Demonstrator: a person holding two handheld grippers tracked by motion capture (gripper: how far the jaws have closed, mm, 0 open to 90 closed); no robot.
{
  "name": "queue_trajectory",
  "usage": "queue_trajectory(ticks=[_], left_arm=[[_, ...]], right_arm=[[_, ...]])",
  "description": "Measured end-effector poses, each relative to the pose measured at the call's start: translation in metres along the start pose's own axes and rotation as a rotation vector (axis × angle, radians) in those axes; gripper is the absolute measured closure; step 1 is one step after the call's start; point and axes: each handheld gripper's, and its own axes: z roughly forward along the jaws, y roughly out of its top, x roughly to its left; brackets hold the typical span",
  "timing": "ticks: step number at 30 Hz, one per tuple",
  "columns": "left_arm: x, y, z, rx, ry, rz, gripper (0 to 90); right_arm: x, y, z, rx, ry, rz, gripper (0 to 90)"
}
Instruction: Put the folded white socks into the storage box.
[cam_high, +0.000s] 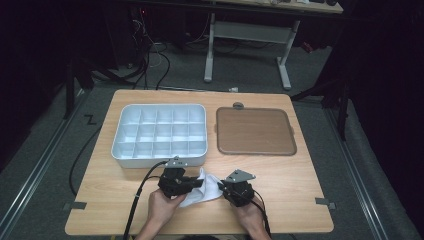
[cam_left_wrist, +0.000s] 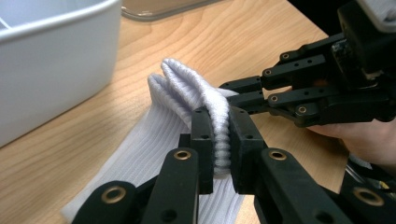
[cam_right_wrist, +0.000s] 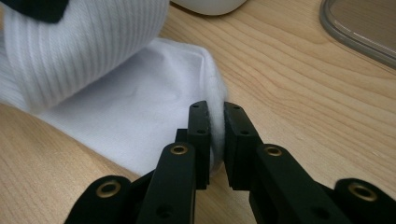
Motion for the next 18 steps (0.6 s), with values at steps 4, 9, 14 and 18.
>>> queue_trajectory(ticks=[4,9,14,18], left_arm=[[-0.002,-0.002,0.005,0.013,0.002,0.009,82.4],[-0.003,-0.005,0.009,0.023,0.008,0.02,82.3],[-0.004,-0.006,0.012,0.021,0.007,0.02,82.1],[-0.004,-0.007,0.016,0.032,0.011,0.028,82.0]], right_arm=[[0.001,0.001,0.001,-0.004,0.007,-0.002,82.8],[0.005,0.001,0.001,-0.005,0.008,-0.004,82.8],[0.005,0.001,0.001,-0.005,0.012,-0.003,82.7],[0.005,0.001,0.001,-0.003,0.014,0.001,82.7]])
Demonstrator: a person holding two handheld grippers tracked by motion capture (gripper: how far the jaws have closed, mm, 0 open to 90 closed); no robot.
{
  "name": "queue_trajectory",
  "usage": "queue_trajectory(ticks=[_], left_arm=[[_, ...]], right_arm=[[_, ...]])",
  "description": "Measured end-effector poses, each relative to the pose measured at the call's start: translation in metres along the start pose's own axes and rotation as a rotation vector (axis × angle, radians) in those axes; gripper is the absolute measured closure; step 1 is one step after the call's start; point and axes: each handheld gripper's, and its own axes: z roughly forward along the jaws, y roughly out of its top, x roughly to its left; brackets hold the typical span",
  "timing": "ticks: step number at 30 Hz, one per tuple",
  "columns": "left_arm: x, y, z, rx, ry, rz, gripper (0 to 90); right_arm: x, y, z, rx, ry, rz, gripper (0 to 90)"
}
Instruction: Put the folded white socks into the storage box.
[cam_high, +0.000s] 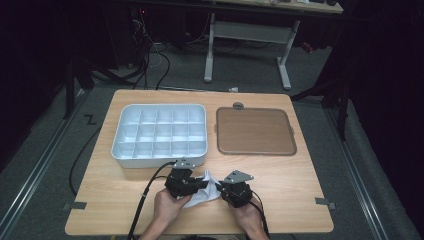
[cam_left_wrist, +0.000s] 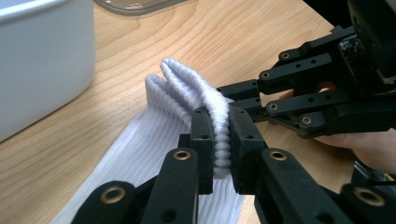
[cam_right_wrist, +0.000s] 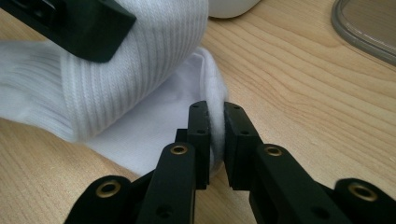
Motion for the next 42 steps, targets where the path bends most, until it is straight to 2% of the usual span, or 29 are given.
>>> queue_trajectory(ticks=[12,16,22,25,29,32,38,42], left_arm=[[0.002,-0.009,0.012,0.03,0.018,0.031,81.4],[0.002,-0.013,0.015,0.04,0.026,0.058,81.3],[0.005,-0.018,0.02,0.054,0.043,0.065,81.1],[0.008,-0.018,0.02,0.049,0.038,0.044,80.3],[0.007,-0.018,0.018,0.05,0.04,0.052,78.9],[0.007,-0.017,0.016,0.043,0.035,0.057,74.6],[0.003,-0.011,0.005,0.002,0.0,0.056,58.1],[-0.001,-0.005,-0.008,-0.029,-0.024,0.055,54.5]], right_arm=[[-0.002,0.0,0.001,0.003,0.006,0.0,82.4],[-0.002,0.0,0.001,0.003,0.009,0.003,82.3],[-0.004,0.001,0.001,0.006,0.014,0.002,81.5],[-0.004,0.0,0.001,0.004,0.017,0.004,80.2],[-0.003,0.001,0.0,0.004,0.017,-0.002,78.4],[-0.004,0.001,-0.001,0.005,0.015,0.0,76.3],[-0.008,0.001,-0.008,-0.018,0.014,0.019,70.2],[-0.01,0.001,-0.013,-0.028,0.019,0.037,70.2]])
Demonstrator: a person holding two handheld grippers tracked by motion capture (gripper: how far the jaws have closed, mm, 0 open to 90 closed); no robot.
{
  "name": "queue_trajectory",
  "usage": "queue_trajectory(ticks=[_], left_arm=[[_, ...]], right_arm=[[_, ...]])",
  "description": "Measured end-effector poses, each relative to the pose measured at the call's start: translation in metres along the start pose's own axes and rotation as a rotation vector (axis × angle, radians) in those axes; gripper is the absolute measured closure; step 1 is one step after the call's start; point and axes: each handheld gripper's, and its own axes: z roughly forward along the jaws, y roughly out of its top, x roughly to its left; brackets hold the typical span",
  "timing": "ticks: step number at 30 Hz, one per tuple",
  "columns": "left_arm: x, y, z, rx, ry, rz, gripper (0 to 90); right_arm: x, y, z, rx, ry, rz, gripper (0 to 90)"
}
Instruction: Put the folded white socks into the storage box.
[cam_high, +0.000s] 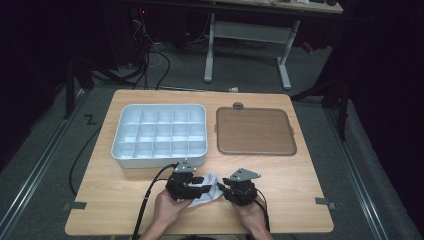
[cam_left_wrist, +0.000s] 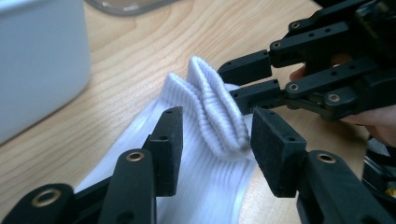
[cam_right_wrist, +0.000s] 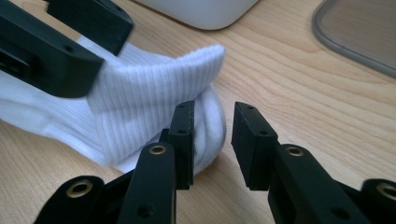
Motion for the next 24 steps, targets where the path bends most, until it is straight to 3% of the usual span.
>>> queue_trajectory(ticks=[4,8,11,18,24], left_arm=[[0.002,0.003,-0.013,-0.03,0.008,0.006,54.3],[0.01,0.001,-0.026,-0.049,0.048,0.02,54.9],[0.018,-0.003,-0.034,-0.061,0.076,0.009,54.9],[0.035,-0.015,-0.042,-0.062,0.128,-0.006,54.1],[0.039,-0.02,-0.042,-0.064,0.129,-0.016,53.3]], right_arm=[[-0.004,0.003,-0.01,-0.024,-0.009,-0.004,70.4],[-0.008,0.006,-0.02,-0.043,-0.019,-0.004,70.8],[-0.008,0.008,-0.027,-0.059,-0.018,-0.01,71.4],[0.008,0.016,-0.032,-0.065,0.027,-0.082,71.4],[0.02,0.022,-0.03,-0.066,0.055,-0.126,71.4]])
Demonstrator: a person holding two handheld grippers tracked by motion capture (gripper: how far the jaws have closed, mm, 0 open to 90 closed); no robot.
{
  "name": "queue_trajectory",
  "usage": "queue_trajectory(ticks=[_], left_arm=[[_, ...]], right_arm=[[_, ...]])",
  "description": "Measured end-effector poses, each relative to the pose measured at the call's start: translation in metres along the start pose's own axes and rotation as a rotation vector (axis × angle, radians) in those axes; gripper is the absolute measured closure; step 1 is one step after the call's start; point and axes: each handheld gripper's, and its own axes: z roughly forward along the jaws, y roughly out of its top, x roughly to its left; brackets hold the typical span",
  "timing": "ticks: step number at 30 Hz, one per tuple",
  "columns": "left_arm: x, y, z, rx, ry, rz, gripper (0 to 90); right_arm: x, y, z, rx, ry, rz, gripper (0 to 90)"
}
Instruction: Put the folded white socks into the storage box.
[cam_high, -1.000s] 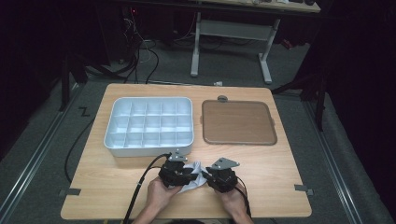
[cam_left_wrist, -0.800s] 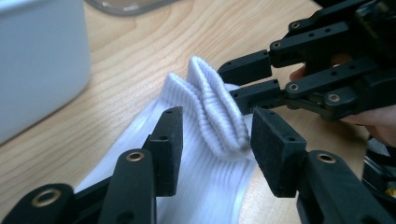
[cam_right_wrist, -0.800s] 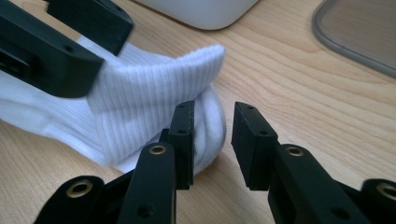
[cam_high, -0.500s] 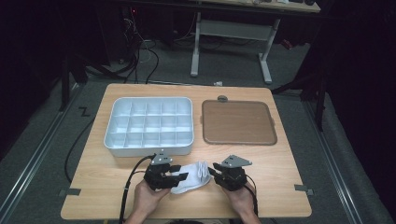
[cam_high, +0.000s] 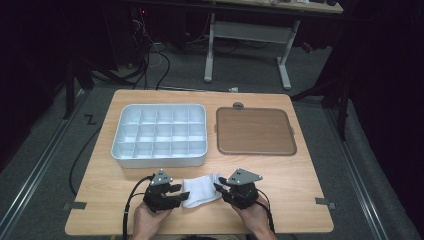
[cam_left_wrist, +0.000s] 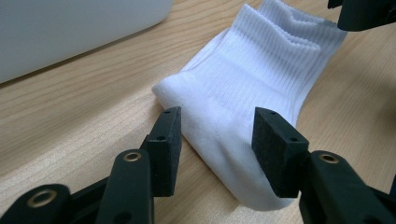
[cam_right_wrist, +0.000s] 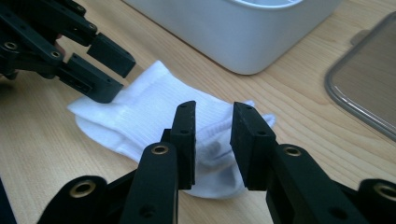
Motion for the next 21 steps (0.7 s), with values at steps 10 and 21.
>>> queue_trajectory(ticks=[10,21], left_arm=[[-0.003,-0.007,0.011,0.011,0.025,0.048,53.5],[-0.004,-0.014,0.018,0.005,0.067,0.093,52.8]], right_arm=[[0.003,-0.005,0.016,0.07,0.01,-0.005,69.6],[0.0,-0.02,0.025,0.122,-0.046,-0.023,84.4]])
